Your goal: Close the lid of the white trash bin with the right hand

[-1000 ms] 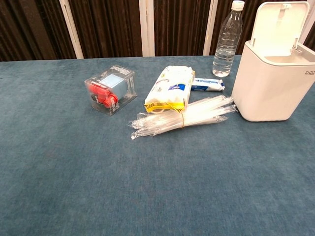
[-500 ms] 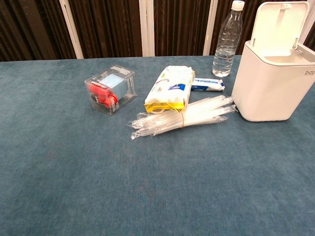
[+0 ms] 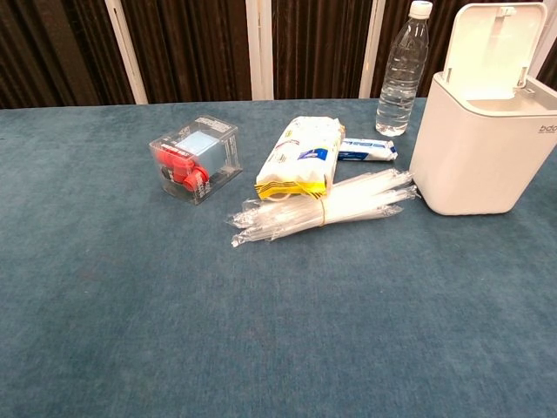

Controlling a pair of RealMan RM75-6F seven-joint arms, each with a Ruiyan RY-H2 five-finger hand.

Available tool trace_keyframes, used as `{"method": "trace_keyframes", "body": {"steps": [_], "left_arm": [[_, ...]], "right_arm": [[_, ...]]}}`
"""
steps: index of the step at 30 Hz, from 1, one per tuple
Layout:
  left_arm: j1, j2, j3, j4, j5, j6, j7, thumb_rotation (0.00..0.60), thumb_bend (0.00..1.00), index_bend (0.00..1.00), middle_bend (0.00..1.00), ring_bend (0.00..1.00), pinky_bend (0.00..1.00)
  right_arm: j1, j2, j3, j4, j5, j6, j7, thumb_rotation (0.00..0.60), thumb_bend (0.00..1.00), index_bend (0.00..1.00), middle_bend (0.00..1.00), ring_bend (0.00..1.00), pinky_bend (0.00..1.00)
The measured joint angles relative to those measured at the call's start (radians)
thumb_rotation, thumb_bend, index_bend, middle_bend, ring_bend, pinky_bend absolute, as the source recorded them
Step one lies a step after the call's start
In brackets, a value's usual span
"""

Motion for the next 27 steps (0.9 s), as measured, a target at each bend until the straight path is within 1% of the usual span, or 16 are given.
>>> {"method": "trace_keyframes", "body": {"steps": [3,5,8,11,13,17,19,22,25,27], "left_arm": [[-0.003,0.000,0.000,-0.003,-0.003,-0.008,-0.001,0.600,0.00,0.00,0.00,0.00,0.00],[-0.005,0.000,-0.001,-0.005,-0.006,-0.011,-0.003,0.600,0.00,0.00,0.00,0.00,0.00],[-0.005,0.002,-0.001,-0.009,-0.009,-0.013,-0.010,0.600,0.00,0.00,0.00,0.00,0.00],[-0.005,0.005,-0.003,-0.009,-0.010,-0.012,-0.013,0.600,0.00,0.00,0.00,0.00,0.00],[-0.005,0.005,-0.003,-0.008,-0.010,-0.012,-0.017,0.600,0.00,0.00,0.00,0.00,0.00],[-0.006,0.007,-0.004,-0.007,-0.014,-0.016,-0.027,0.600,0.00,0.00,0.00,0.00,0.00],[-0.006,0.008,-0.005,-0.006,-0.016,-0.016,-0.033,0.600,0.00,0.00,0.00,0.00,0.00],[-0.005,0.011,-0.005,-0.005,-0.018,-0.016,-0.042,0.600,0.00,0.00,0.00,0.00,0.00],[-0.004,0.013,-0.005,-0.004,-0.021,-0.017,-0.050,0.600,0.00,0.00,0.00,0.00,0.00],[-0.004,0.014,-0.005,-0.003,-0.024,-0.018,-0.053,0.600,0.00,0.00,0.00,0.00,0.00]], "right_arm": [[0.071,0.028,0.043,-0.008,0.119,-0.081,-0.006,0.600,0.67,0.00,0.84,0.96,0.85],[0.124,0.038,0.066,-0.008,0.202,-0.128,-0.019,0.600,0.68,0.00,0.84,0.96,0.85],[0.201,0.042,0.086,0.002,0.314,-0.185,-0.051,0.600,0.70,0.00,0.84,0.96,0.85],[0.273,0.038,0.092,0.023,0.424,-0.232,-0.089,0.600,0.72,0.00,0.84,0.96,0.85],[0.316,0.032,0.092,0.038,0.488,-0.256,-0.113,0.600,0.72,0.01,0.84,0.96,0.85],[0.411,0.012,0.084,0.072,0.627,-0.293,-0.167,0.600,0.73,0.07,0.85,0.96,0.85],[0.455,-0.002,0.075,0.090,0.684,-0.303,-0.192,0.600,0.73,0.09,0.85,0.96,0.85],[0.508,-0.028,0.055,0.117,0.743,-0.307,-0.230,0.600,0.73,0.10,0.85,0.96,0.85],[0.536,-0.049,0.040,0.137,0.781,-0.304,-0.246,0.600,0.73,0.10,0.85,0.96,0.85],[0.547,-0.057,0.031,0.143,0.801,-0.303,-0.252,0.600,0.73,0.13,0.85,0.96,0.85]]}}
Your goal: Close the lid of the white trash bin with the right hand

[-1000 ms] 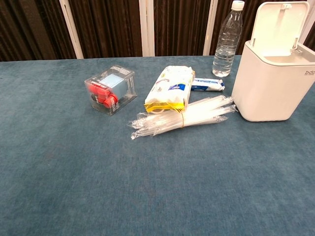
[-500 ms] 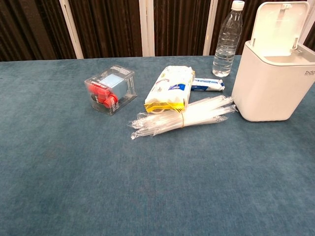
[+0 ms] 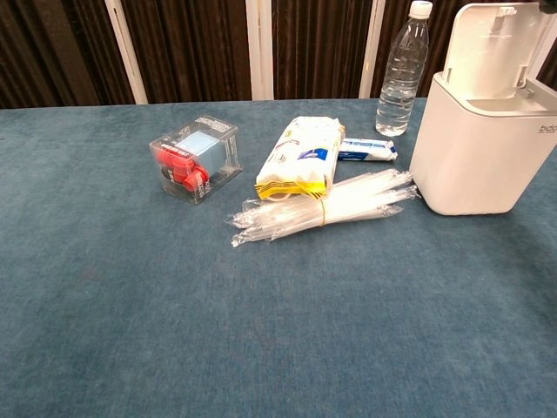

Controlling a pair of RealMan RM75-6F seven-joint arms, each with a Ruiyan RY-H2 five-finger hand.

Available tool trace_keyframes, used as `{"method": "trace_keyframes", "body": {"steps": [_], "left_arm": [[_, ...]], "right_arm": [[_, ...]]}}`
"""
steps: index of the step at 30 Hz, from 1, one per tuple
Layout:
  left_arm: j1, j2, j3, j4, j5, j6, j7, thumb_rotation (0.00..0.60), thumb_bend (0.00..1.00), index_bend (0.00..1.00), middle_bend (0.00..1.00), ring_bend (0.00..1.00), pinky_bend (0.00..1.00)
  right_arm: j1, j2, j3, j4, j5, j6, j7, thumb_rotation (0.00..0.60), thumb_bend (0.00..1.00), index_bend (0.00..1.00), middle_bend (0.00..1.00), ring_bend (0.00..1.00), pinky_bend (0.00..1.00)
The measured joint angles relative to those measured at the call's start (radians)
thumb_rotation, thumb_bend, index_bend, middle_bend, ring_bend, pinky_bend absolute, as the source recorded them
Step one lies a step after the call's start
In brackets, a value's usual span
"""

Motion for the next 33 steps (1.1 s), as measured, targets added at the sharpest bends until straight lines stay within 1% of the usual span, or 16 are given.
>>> {"method": "trace_keyframes", "body": {"steps": [1,3,5,9,15,22,33], "left_arm": [[0.000,0.001,0.000,0.000,-0.002,-0.001,-0.002,0.600,0.00,0.00,0.00,0.00,0.00],[0.001,0.002,0.000,0.001,-0.004,-0.001,-0.005,0.600,0.00,0.00,0.00,0.00,0.00],[0.002,0.003,0.000,0.001,-0.003,0.000,-0.006,0.600,0.00,0.00,0.00,0.00,0.00],[0.005,0.005,0.002,-0.001,0.003,0.008,-0.008,0.600,0.00,0.00,0.00,0.00,0.00],[0.009,0.006,0.005,-0.004,0.014,0.018,-0.005,0.600,0.00,0.00,0.00,0.00,0.00],[0.010,0.006,0.008,-0.007,0.020,0.020,0.001,0.600,0.00,0.00,0.00,0.00,0.00],[0.009,0.005,0.010,-0.009,0.026,0.021,0.009,0.600,0.00,0.00,0.00,0.00,0.00]], "right_arm": [[0.005,-0.003,-0.005,0.002,0.009,0.000,-0.004,0.600,0.73,0.16,0.85,0.96,0.85],[0.016,-0.006,-0.018,0.001,0.025,0.001,-0.013,0.600,0.74,0.25,0.85,0.96,0.85],[0.019,-0.005,-0.025,-0.008,0.030,0.005,-0.016,0.600,0.74,0.31,0.85,0.96,0.85],[0.018,0.006,-0.032,-0.035,0.029,0.014,-0.016,0.600,0.77,0.37,0.85,0.96,0.85],[0.006,0.039,-0.041,-0.096,0.014,0.021,-0.006,0.600,0.77,0.37,0.85,0.96,0.85],[-0.029,0.082,-0.053,-0.197,-0.050,0.029,0.029,0.600,0.77,0.37,0.85,0.96,0.85],[-0.061,0.074,-0.090,-0.236,-0.113,0.046,0.066,0.600,0.77,0.37,0.85,0.96,0.85]]}}
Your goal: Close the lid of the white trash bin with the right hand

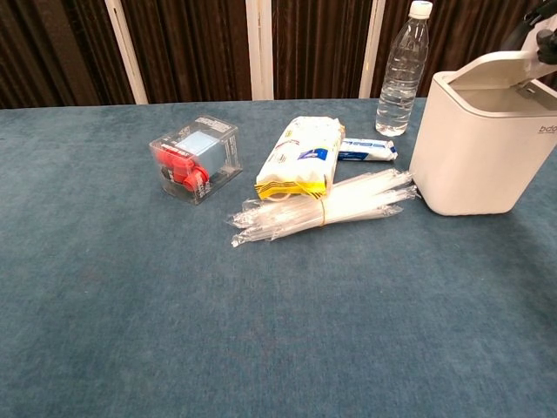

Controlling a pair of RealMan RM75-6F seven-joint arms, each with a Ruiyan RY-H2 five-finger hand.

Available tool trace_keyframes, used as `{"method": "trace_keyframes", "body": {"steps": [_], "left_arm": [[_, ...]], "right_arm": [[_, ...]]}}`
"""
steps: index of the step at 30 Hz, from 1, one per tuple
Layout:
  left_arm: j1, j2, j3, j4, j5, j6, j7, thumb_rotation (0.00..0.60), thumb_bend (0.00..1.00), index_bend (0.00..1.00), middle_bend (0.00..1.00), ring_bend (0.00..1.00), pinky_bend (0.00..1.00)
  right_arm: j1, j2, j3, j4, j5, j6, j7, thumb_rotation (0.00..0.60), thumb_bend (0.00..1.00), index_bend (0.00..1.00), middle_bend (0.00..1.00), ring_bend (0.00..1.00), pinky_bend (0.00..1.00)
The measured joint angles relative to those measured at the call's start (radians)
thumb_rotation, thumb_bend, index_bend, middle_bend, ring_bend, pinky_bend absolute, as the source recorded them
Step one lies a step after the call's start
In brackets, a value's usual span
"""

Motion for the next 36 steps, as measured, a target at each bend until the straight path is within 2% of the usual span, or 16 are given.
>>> {"method": "trace_keyframes", "body": {"steps": [15,26,36], "left_arm": [[0.000,0.003,0.002,-0.005,-0.002,-0.005,0.000,0.600,0.00,0.00,0.00,0.00,0.00],[0.001,0.005,0.005,-0.007,0.007,-0.001,0.001,0.600,0.00,0.00,0.00,0.00,0.00],[0.001,0.005,0.005,-0.004,0.009,0.001,-0.004,0.600,0.00,0.00,0.00,0.00,0.00]], "right_arm": [[-0.033,-0.028,-0.046,0.000,-0.058,0.031,0.020,0.600,0.77,0.36,0.85,0.96,0.85],[-0.050,-0.064,-0.081,-0.020,-0.121,0.069,0.004,0.600,0.77,0.31,0.85,0.96,0.85],[-0.055,-0.086,-0.098,-0.027,-0.132,0.089,-0.013,0.600,0.77,0.31,0.85,0.96,0.85]]}}
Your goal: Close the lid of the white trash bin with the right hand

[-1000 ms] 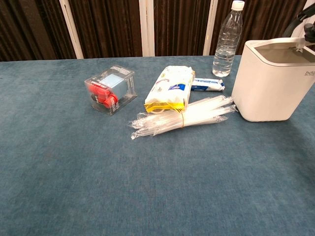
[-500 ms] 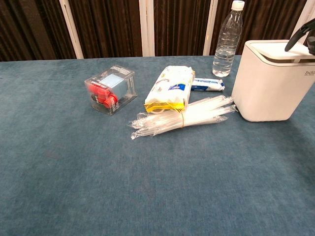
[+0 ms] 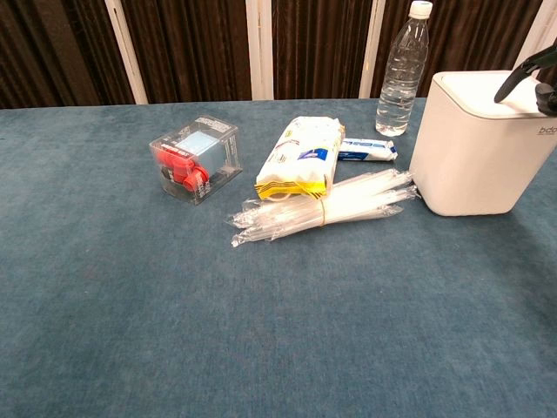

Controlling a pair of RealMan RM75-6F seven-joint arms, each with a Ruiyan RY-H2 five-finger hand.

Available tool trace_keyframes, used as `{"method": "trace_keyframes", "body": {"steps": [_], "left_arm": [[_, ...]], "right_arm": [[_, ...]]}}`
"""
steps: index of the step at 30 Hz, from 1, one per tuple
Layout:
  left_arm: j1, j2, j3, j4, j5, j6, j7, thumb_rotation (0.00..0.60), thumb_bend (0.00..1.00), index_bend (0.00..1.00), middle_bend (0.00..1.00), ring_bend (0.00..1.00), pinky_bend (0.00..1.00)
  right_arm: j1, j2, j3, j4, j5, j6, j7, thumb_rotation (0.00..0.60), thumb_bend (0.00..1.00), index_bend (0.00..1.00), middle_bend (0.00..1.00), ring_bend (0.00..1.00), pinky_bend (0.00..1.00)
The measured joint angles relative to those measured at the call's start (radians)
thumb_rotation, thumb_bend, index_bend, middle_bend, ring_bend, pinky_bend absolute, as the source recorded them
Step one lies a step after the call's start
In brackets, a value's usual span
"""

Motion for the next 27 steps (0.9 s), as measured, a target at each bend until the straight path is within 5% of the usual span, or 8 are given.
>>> {"method": "trace_keyframes", "body": {"steps": [22,27], "left_arm": [[0.003,0.001,0.001,-0.001,0.007,0.009,0.001,0.600,0.00,0.00,0.00,0.00,0.00],[0.004,0.001,0.000,-0.001,0.007,0.012,0.000,0.600,0.00,0.00,0.00,0.00,0.00]], "right_arm": [[-0.004,-0.001,-0.033,-0.014,0.010,0.002,-0.034,0.600,0.77,0.31,0.85,0.96,0.85],[-0.007,0.011,-0.009,-0.022,-0.004,0.027,-0.018,0.600,0.77,0.25,0.85,0.96,0.85]]}}
